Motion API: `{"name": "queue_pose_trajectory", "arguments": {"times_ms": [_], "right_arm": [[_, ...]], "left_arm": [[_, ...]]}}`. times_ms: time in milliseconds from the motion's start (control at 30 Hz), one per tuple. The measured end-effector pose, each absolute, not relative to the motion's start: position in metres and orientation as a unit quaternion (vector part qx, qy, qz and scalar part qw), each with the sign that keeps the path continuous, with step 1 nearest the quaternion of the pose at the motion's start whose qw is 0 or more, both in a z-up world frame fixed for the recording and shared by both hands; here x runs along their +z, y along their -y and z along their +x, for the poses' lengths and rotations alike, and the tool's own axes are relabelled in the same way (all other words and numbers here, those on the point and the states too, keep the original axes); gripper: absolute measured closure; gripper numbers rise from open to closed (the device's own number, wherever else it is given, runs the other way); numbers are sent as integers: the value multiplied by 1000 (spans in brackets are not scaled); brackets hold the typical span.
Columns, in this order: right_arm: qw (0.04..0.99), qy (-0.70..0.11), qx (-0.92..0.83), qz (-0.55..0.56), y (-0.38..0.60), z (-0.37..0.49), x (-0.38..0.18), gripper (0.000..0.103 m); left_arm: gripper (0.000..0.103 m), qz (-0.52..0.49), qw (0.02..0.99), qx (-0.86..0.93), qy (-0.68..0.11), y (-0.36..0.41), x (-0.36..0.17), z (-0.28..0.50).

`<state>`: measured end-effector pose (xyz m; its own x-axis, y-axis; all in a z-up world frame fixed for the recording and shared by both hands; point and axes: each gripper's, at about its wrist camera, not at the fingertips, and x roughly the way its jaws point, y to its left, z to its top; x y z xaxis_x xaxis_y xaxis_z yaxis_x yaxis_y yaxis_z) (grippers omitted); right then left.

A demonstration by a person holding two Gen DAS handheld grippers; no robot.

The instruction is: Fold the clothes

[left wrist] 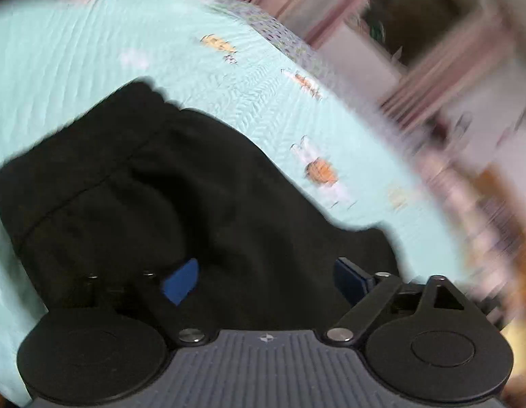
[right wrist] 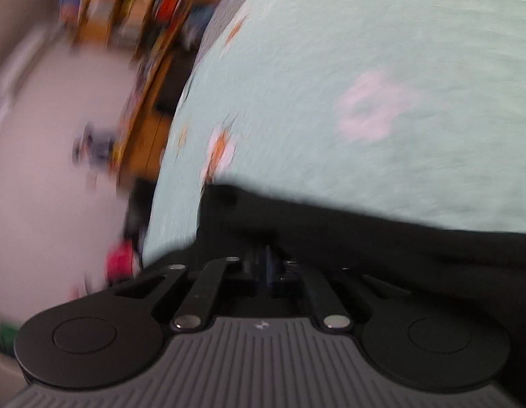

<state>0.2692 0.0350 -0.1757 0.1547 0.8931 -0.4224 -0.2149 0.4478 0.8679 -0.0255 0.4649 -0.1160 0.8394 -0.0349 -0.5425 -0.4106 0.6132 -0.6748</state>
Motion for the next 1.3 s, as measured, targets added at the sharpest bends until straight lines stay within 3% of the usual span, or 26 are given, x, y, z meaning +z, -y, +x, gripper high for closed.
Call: {"name": "queue_pose_trajectory", "arguments": {"times_ms": [33, 100, 167, 267, 367, 533, 600, 700, 800, 900, 967, 1067, 1100, 1167, 1200, 1233, 1267, 1300], "right_arm": [[696, -494, 407, 325, -28, 262, -166, 72], [719, -469, 409, 309, -16, 244, -146, 42], [728, -451, 419, 301, -7, 227, -133, 36], [726, -449, 435, 284, -16, 201, -133, 36], [716, -449, 462, 267, -28, 174, -130, 36], [705, -435, 517, 217, -53, 127, -118, 36], [685, -453, 536, 195, -60, 119, -120, 36], [703, -472, 524, 94, -61, 108, -131, 44], [711, -469, 522, 39, -56, 100, -124, 43], [699, -475, 532, 48, -50, 103, -110, 43], [675, -471, 557, 116, -51, 115, -100, 43], [614, -473, 590, 227, -67, 133, -98, 43], [590, -479, 599, 252, -77, 136, -102, 43], [552, -504, 606, 273, -93, 135, -121, 43], [545, -533, 593, 261, -97, 134, -141, 46], [538, -563, 576, 247, -100, 134, -162, 50], [531, -593, 559, 233, -104, 133, -183, 96], [536, -595, 552, 234, -97, 135, -185, 103]], "left_arm": [[22, -451, 850, 110, -251, -477, -119, -33], [20, -453, 861, 102, -208, -487, -102, -52], [13, -453, 871, 94, -163, -495, -86, -70], [13, -471, 872, 66, -114, -506, -70, -86], [13, -466, 874, 47, -129, -510, -64, -78], [19, -386, 879, 75, -269, -526, -99, -32], [52, -354, 871, 100, -325, -533, -126, -14], [53, -343, 877, 97, -323, -536, -128, -17], [57, -353, 877, 94, -314, -539, -126, -27], [53, -342, 885, 97, -300, -525, -106, -33], [45, -337, 896, 65, -282, -503, -88, -39], [13, -311, 910, -5, -275, -457, -69, -48], [9, -290, 911, -10, -293, -441, -73, -46], [17, -242, 904, -5, -352, -418, -94, -37], [32, -222, 897, 14, -383, -416, -109, -32], [38, -218, 897, 16, -384, -419, -114, -34], [42, -213, 898, 19, -384, -421, -119, -36], [46, -213, 898, 21, -385, -425, -122, -38]]}}
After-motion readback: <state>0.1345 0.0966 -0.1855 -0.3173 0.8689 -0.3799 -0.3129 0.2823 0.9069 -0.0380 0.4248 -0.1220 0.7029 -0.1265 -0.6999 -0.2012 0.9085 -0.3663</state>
